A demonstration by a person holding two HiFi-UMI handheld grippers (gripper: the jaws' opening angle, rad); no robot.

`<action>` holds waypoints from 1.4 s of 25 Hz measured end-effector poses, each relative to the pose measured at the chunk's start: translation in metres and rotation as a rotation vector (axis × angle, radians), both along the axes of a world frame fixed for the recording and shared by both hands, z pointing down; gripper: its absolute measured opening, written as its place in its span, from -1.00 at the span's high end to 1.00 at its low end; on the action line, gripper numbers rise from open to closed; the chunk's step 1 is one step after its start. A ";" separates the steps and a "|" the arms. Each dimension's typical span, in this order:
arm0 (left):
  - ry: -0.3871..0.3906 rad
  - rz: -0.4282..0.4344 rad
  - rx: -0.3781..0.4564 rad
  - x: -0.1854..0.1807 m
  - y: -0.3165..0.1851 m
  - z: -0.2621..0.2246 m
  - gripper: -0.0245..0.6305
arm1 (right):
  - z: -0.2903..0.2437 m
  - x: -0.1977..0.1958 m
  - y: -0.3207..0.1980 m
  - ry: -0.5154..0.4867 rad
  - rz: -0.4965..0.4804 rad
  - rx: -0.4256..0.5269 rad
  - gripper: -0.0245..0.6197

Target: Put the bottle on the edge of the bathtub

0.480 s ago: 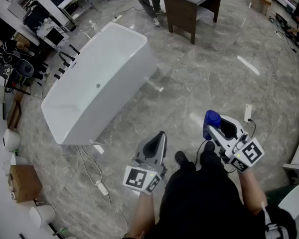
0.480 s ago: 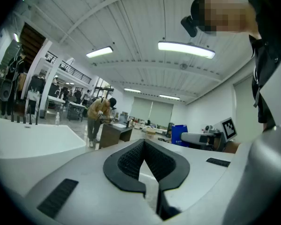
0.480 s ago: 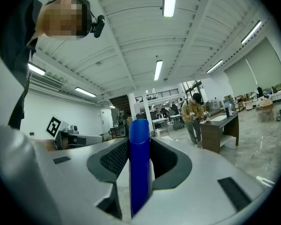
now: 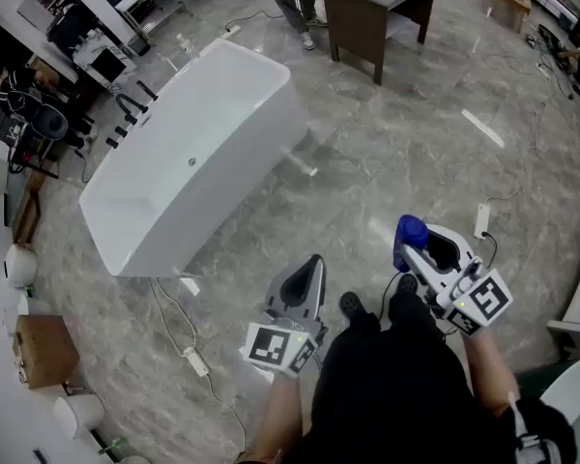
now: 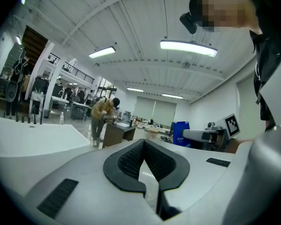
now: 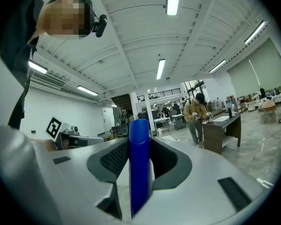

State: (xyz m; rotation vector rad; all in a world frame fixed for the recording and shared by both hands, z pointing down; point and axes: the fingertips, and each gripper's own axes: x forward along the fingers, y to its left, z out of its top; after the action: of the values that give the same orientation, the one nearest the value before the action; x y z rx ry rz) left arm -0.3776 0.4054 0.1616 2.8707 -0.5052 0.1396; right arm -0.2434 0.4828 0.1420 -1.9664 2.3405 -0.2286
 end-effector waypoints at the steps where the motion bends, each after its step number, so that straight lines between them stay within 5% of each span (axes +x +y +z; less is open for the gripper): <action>1: -0.001 -0.001 -0.003 0.000 -0.002 0.001 0.89 | 0.000 -0.001 -0.001 0.002 -0.005 0.000 0.50; 18: -0.006 0.001 -0.056 0.046 -0.021 0.009 0.89 | 0.002 0.040 -0.041 -0.069 -0.059 -0.002 0.50; 35: 0.009 -0.177 -0.053 0.248 -0.071 0.001 0.89 | 0.013 0.208 -0.114 -0.019 -0.338 -0.026 0.50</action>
State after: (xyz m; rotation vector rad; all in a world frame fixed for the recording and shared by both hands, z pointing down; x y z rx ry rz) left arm -0.1296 0.3340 0.1628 2.7572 -0.7389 0.1085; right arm -0.0358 0.3693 0.1549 -1.5580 2.6568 -0.2961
